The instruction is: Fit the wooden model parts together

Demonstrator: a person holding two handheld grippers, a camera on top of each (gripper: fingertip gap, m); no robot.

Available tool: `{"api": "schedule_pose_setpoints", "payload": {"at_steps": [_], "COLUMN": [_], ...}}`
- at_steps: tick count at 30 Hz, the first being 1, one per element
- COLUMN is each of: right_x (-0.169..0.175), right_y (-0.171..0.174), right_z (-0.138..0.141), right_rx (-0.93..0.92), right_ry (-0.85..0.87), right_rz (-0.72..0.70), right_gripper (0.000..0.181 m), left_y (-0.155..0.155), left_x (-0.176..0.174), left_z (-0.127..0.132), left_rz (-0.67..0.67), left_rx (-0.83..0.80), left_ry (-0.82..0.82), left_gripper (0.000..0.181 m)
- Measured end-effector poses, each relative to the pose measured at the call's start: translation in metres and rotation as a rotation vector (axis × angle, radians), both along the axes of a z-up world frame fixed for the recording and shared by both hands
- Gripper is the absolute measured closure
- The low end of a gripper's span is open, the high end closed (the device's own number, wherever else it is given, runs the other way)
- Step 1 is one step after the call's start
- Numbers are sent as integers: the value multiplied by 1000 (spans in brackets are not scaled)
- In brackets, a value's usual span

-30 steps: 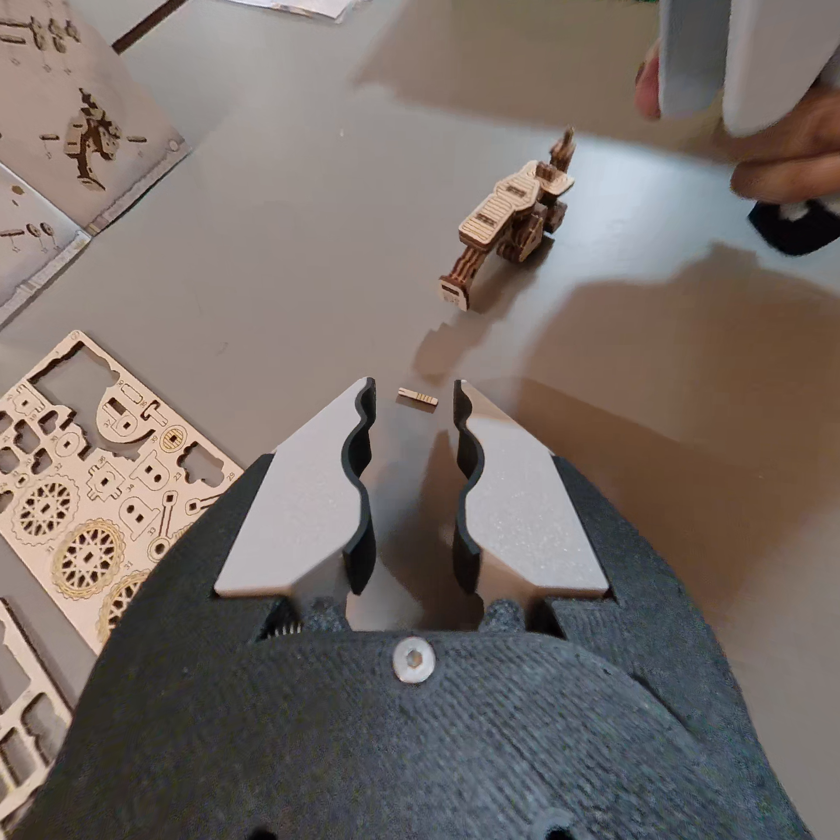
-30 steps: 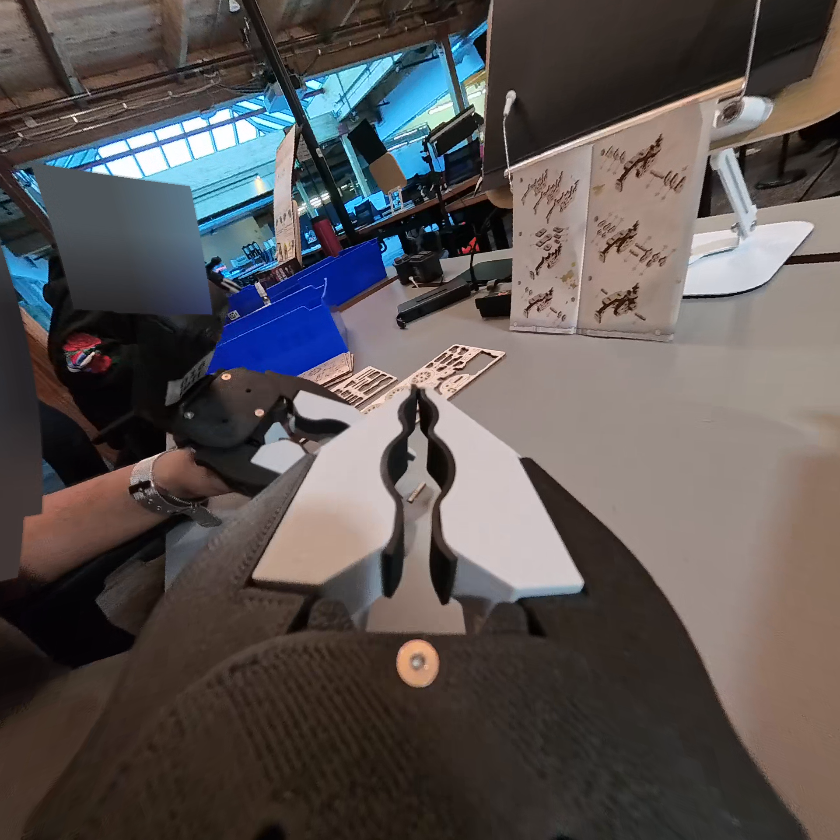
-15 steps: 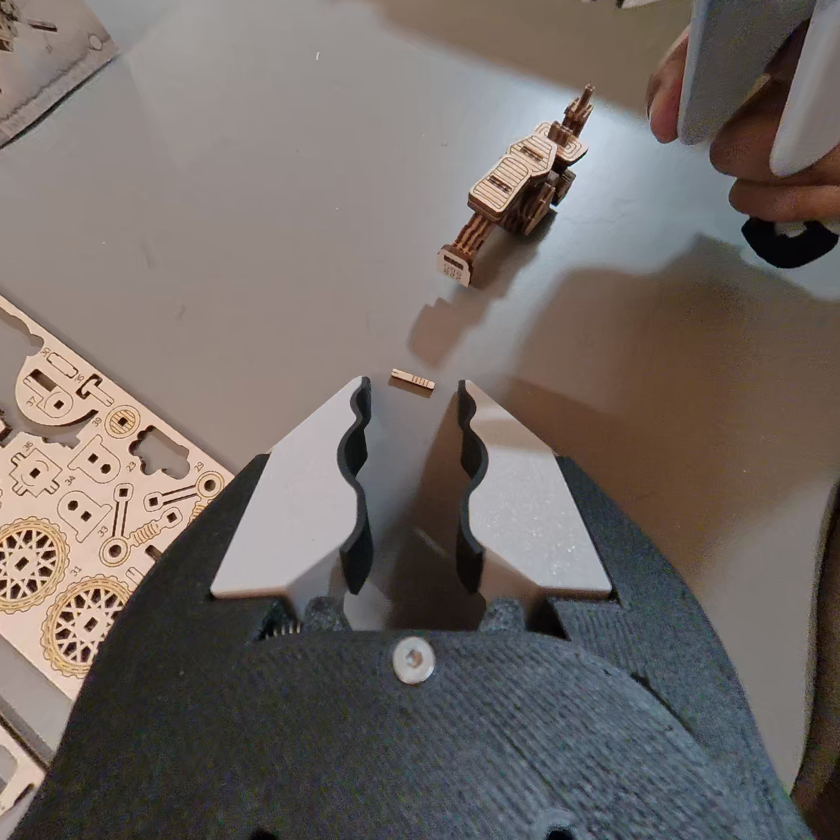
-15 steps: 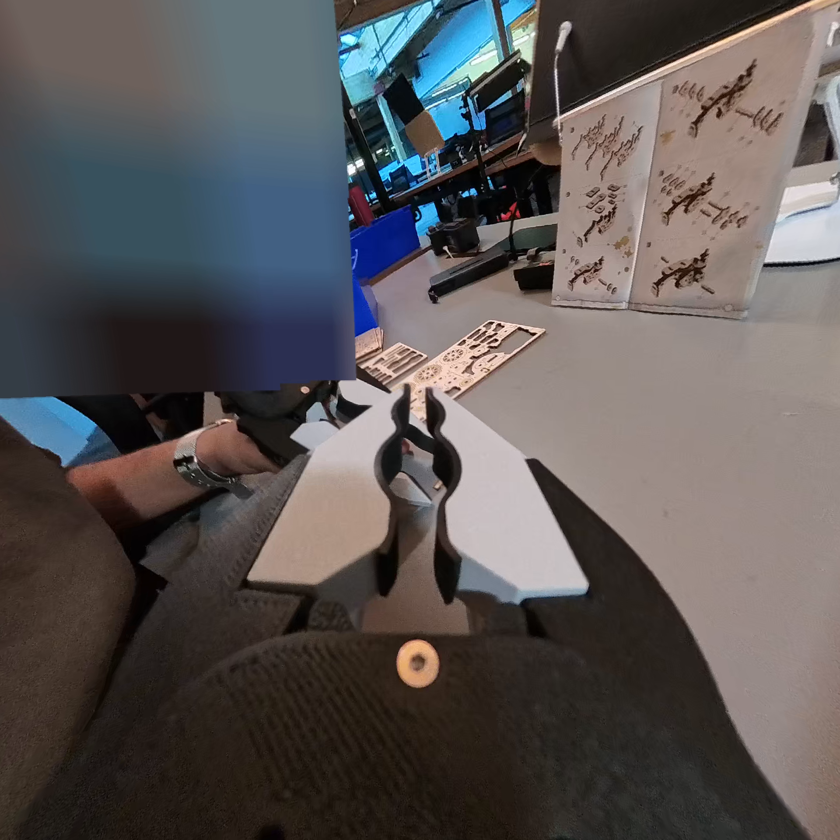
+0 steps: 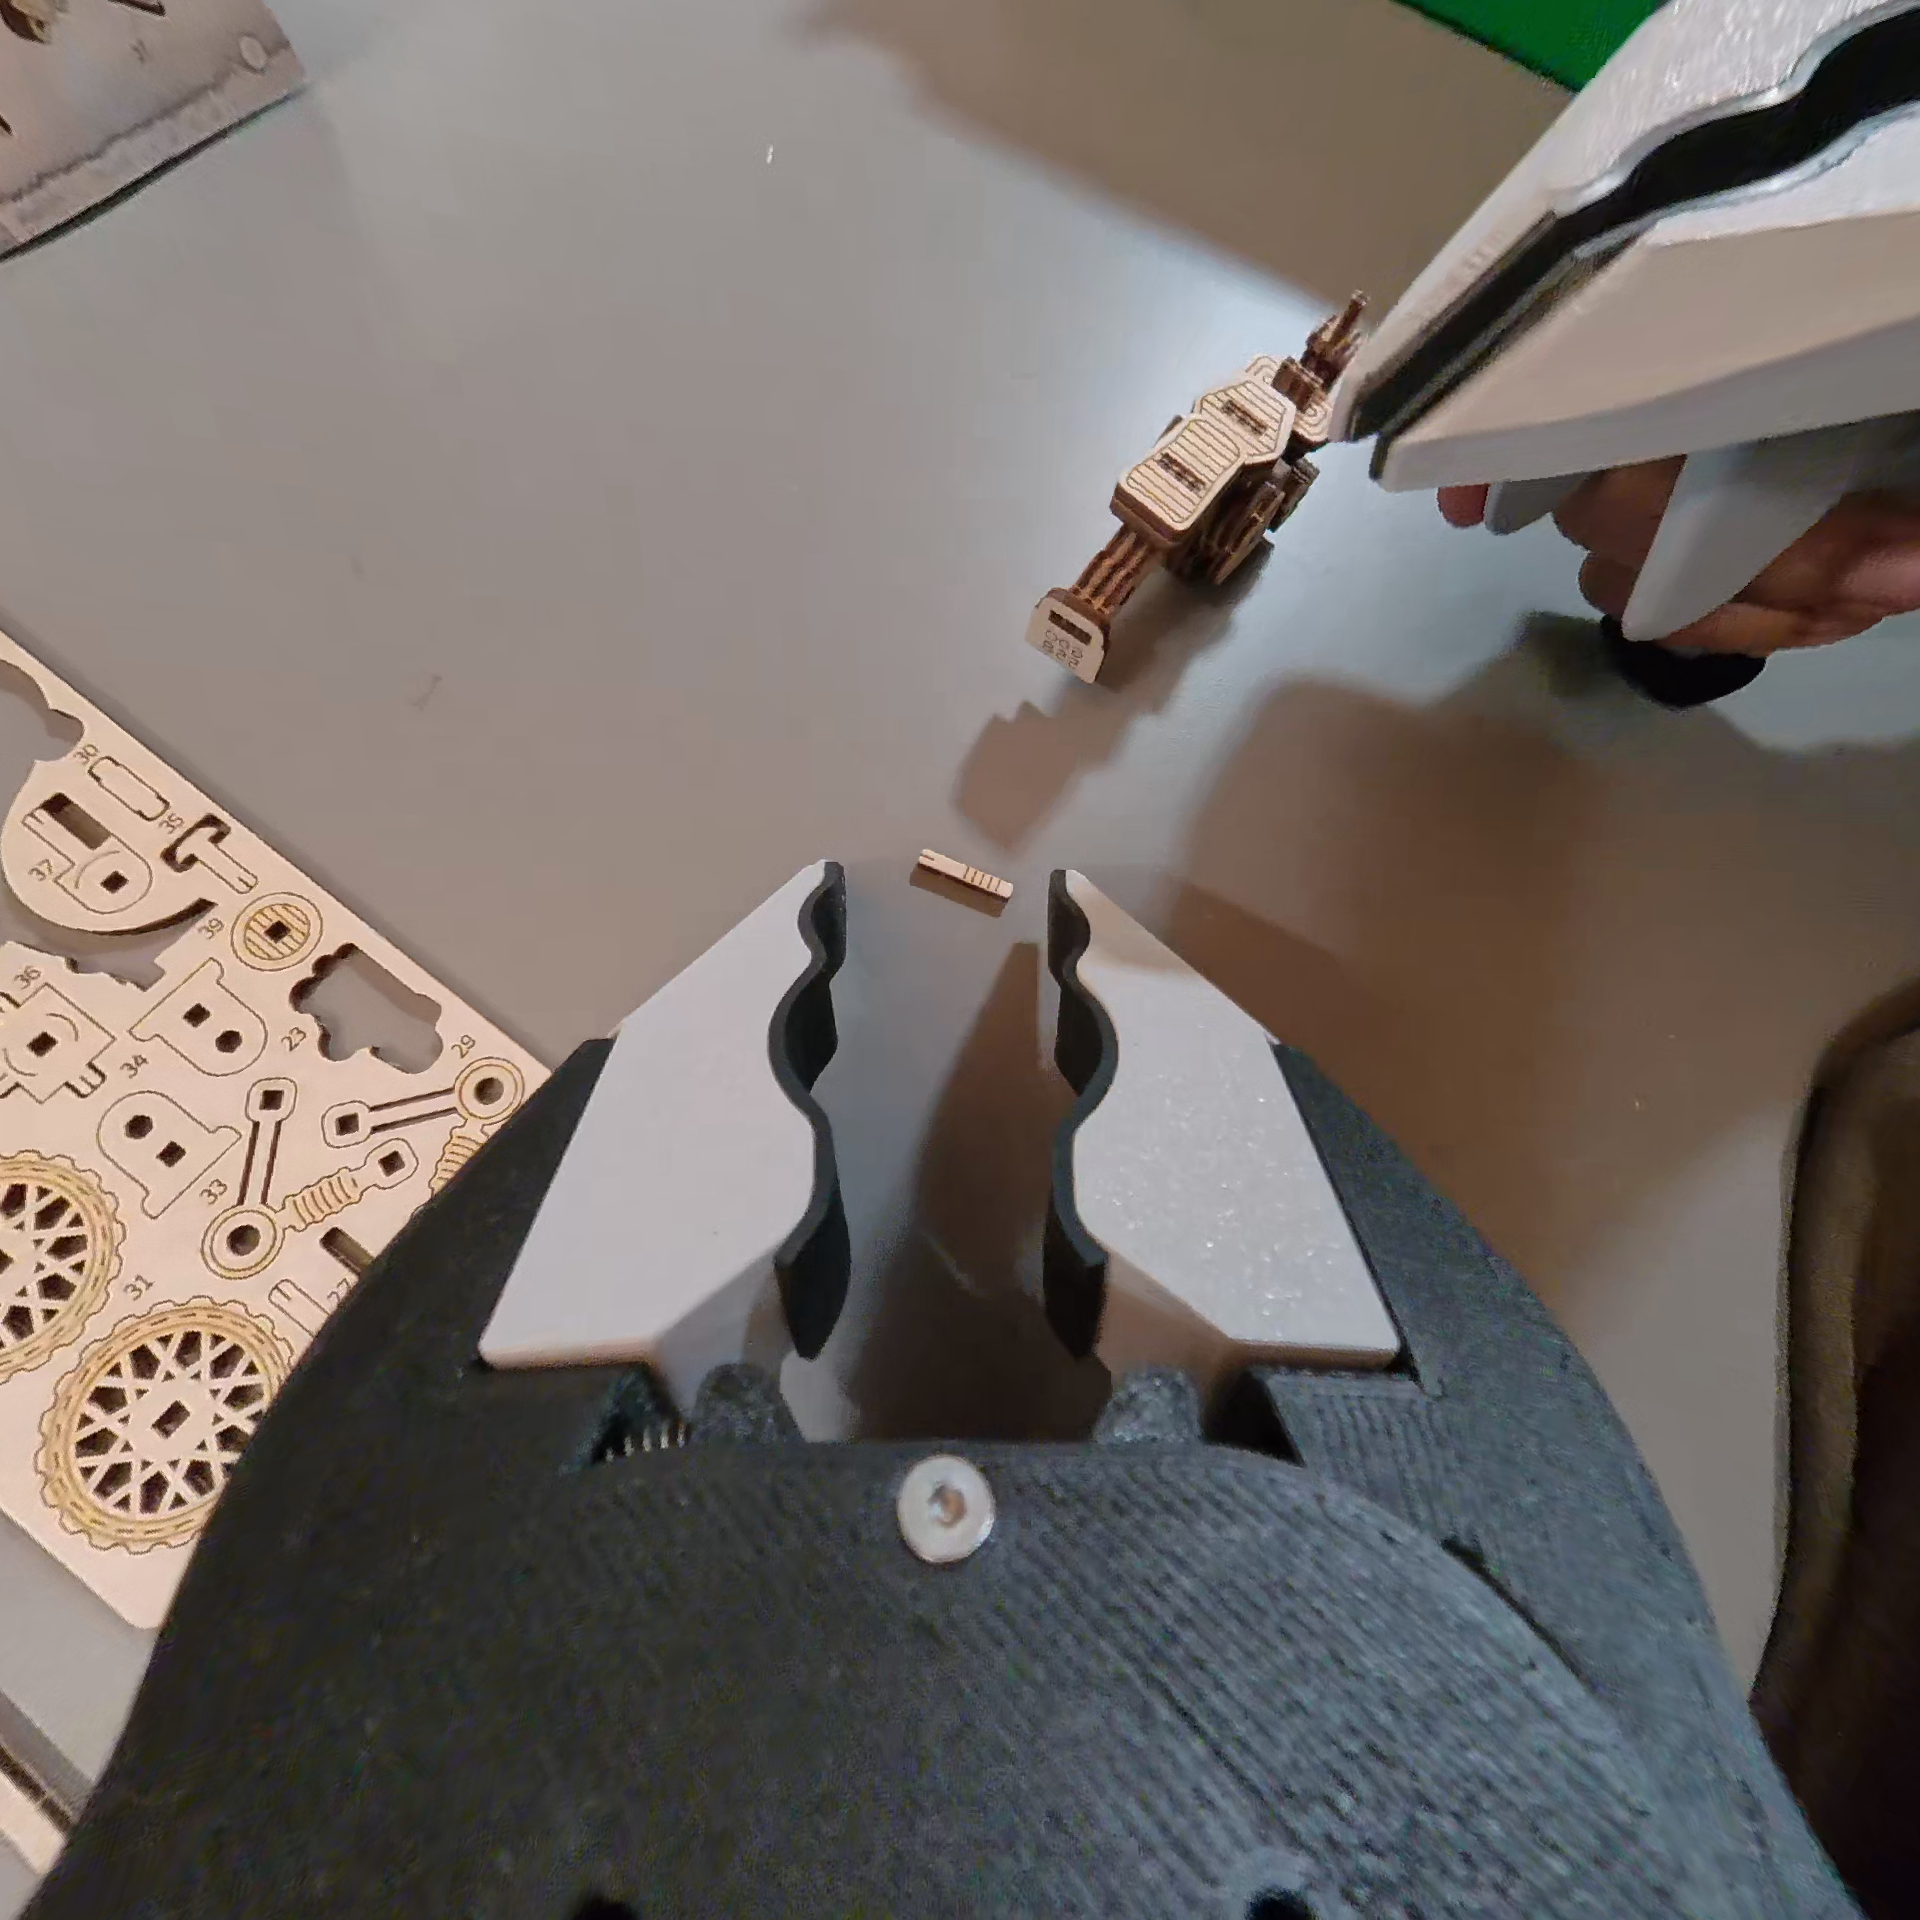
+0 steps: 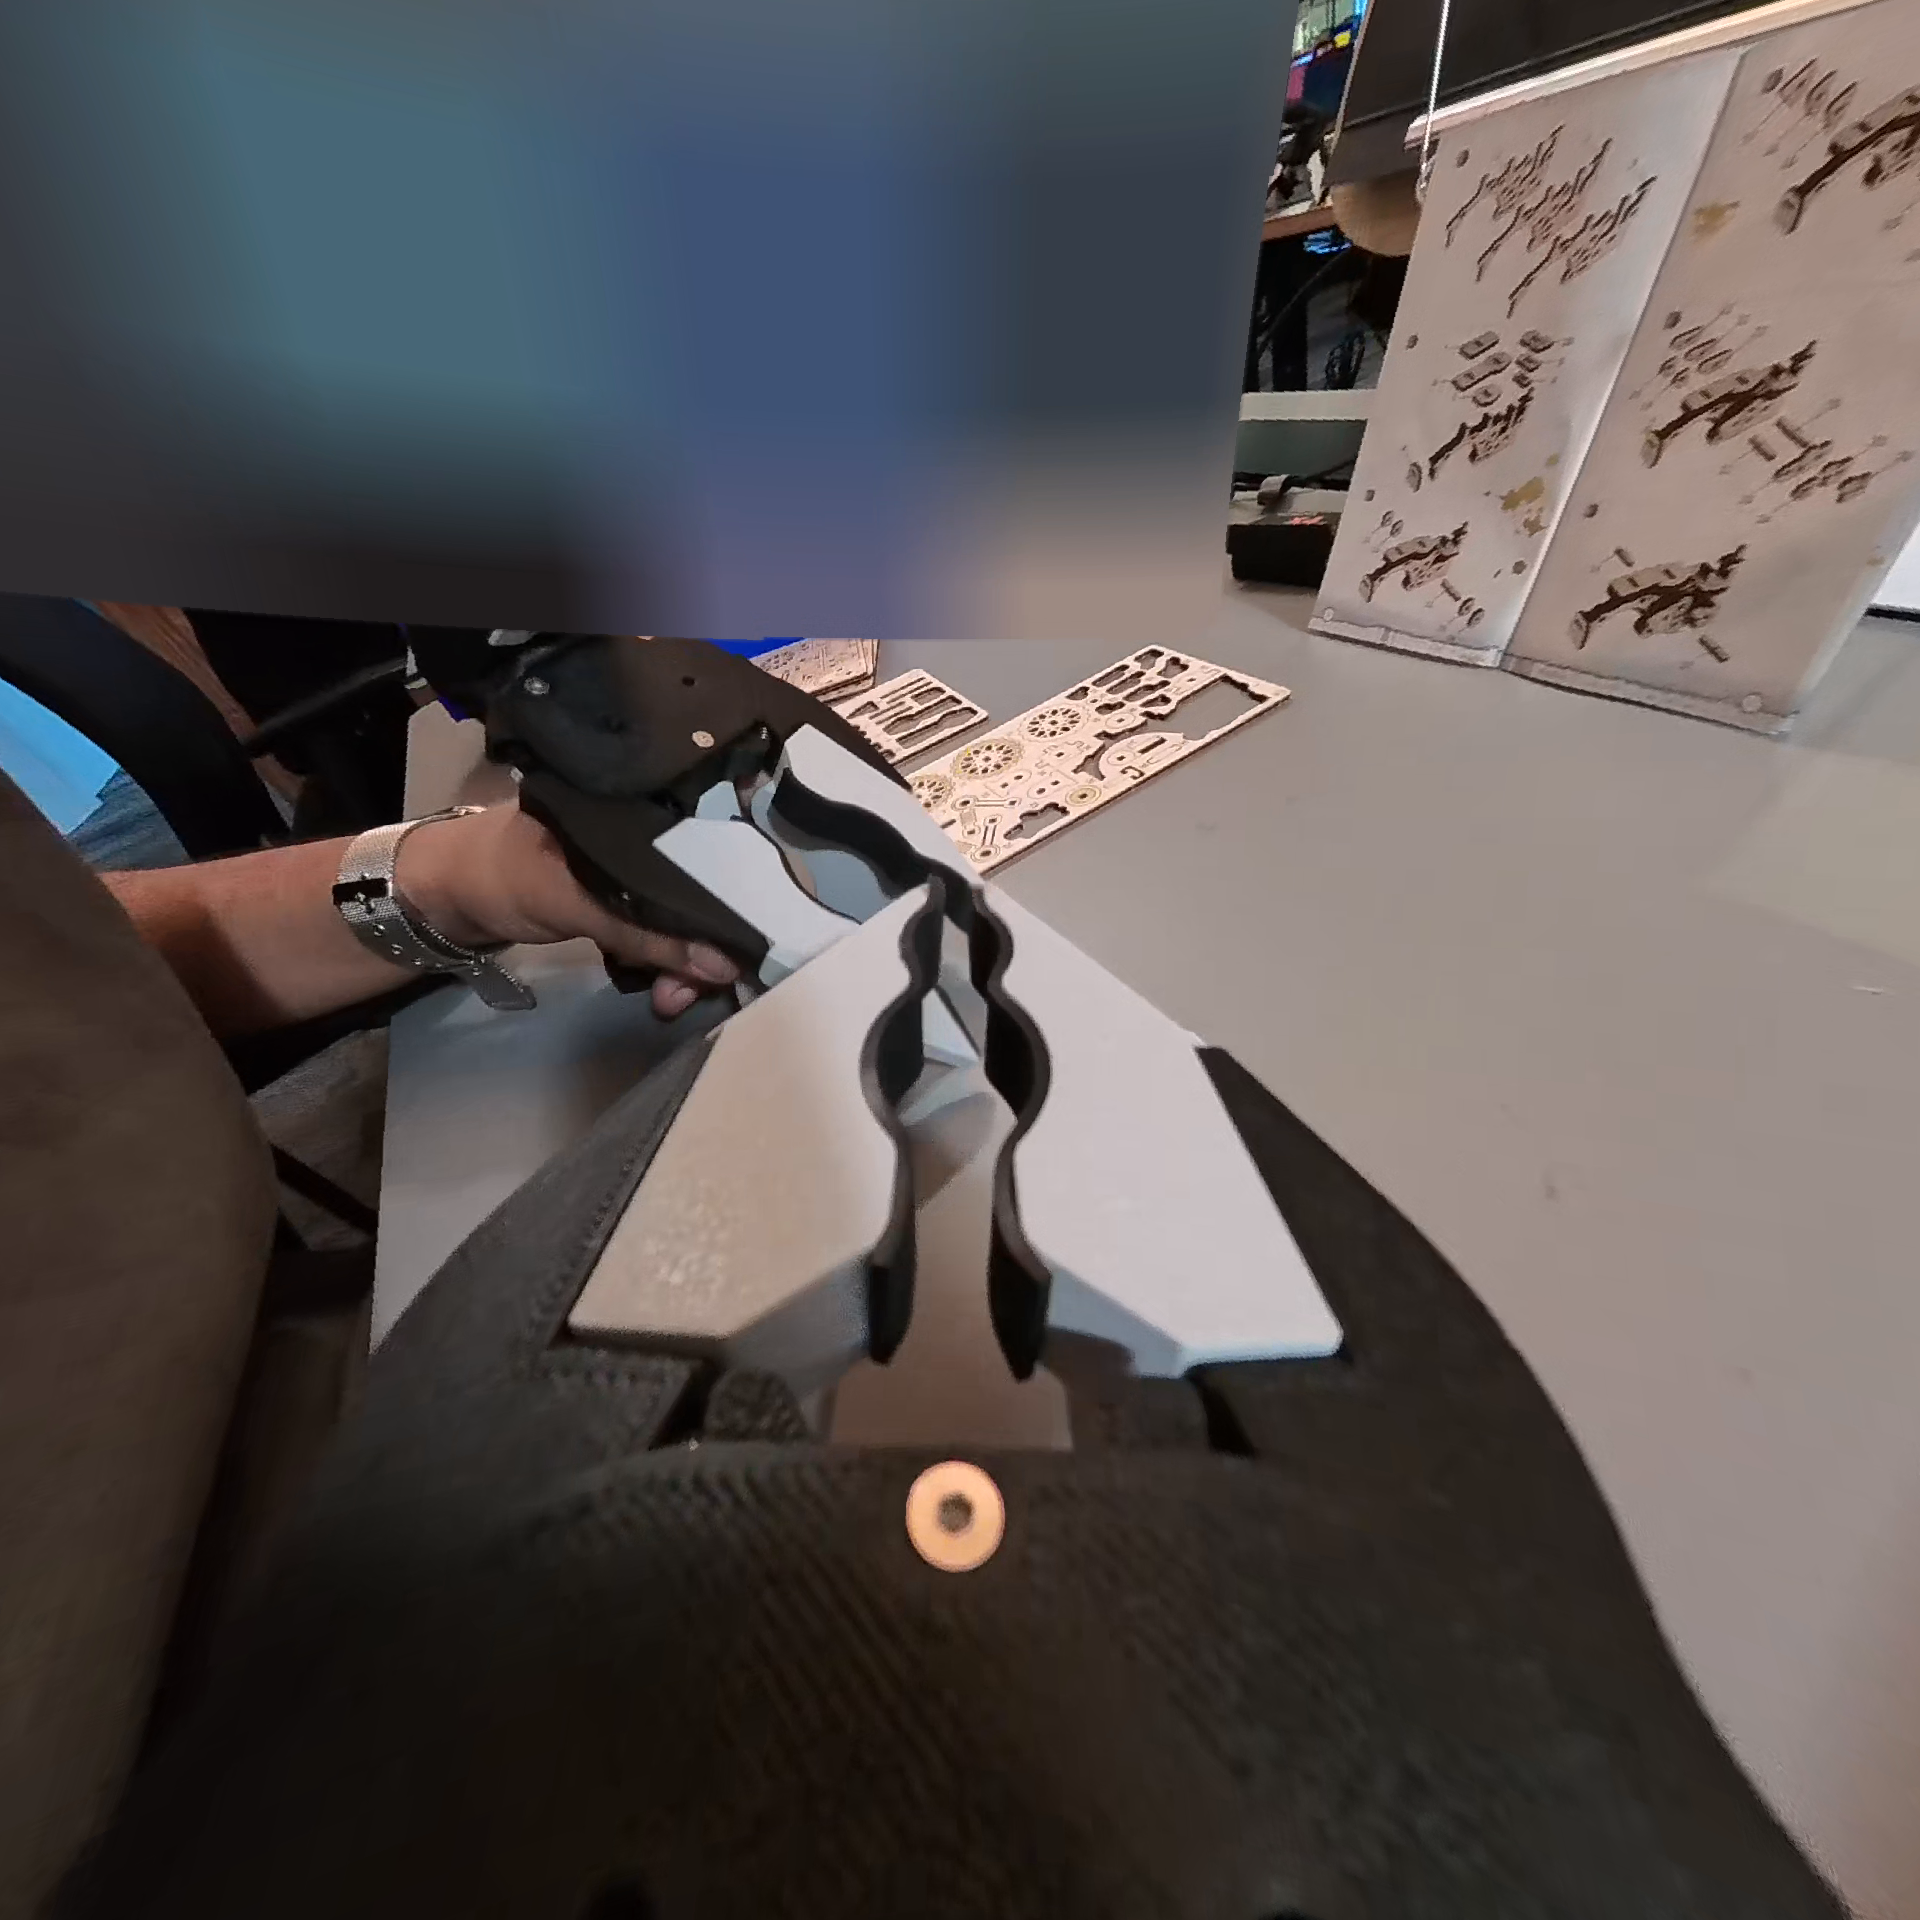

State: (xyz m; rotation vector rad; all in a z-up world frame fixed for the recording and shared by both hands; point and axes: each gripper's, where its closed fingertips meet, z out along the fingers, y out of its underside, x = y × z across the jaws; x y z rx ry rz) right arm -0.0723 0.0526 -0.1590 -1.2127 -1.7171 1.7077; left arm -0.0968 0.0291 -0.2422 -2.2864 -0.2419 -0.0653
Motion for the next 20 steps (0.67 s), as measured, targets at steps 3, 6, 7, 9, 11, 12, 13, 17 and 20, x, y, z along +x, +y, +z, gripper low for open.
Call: {"api": "schedule_pose_setpoints", "payload": {"at_steps": [3, 6, 7, 9, 11, 12, 13, 17, 20], "right_x": [0, 1, 1, 2, 3, 4, 5, 7, 6], "right_y": [-3, -7, -8, -10, -12, -13, -15, -17, -16], "right_z": [-3, -5, -5, -6, -7, -8, -9, -11, -12], "right_rx": [-1, -9, -11, -8, 0, 4, 10, 25, 22], "right_ry": [-21, -44, -49, -53, -54, -58, -63, -71, -79], "right_rz": [26, 51, 56, 65, 73, 79, 87, 94, 91], "right_gripper": [179, 177, 177, 177, 176, 177, 176, 176, 176], "left_y": [-1, -2, -2, -1, -1, -1, -1, -2, -2], "left_x": [-2, -5, -5, -3, -2, -2, -3, -4, -5], "left_z": [1, 3, 3, 2, 0, 0, 0, -1, 0], "left_rz": [18, 35, 33, 25, 19, 19, 21, 33, 40], "left_rx": [15, 23, 21, 12, 4, 2, 0, -6, 5], "left_ry": [-29, -32, -29, -20, -12, -8, -6, -19, -43], "left_gripper": [141, 140, 140, 139, 139, 139, 139, 135, 135]}}
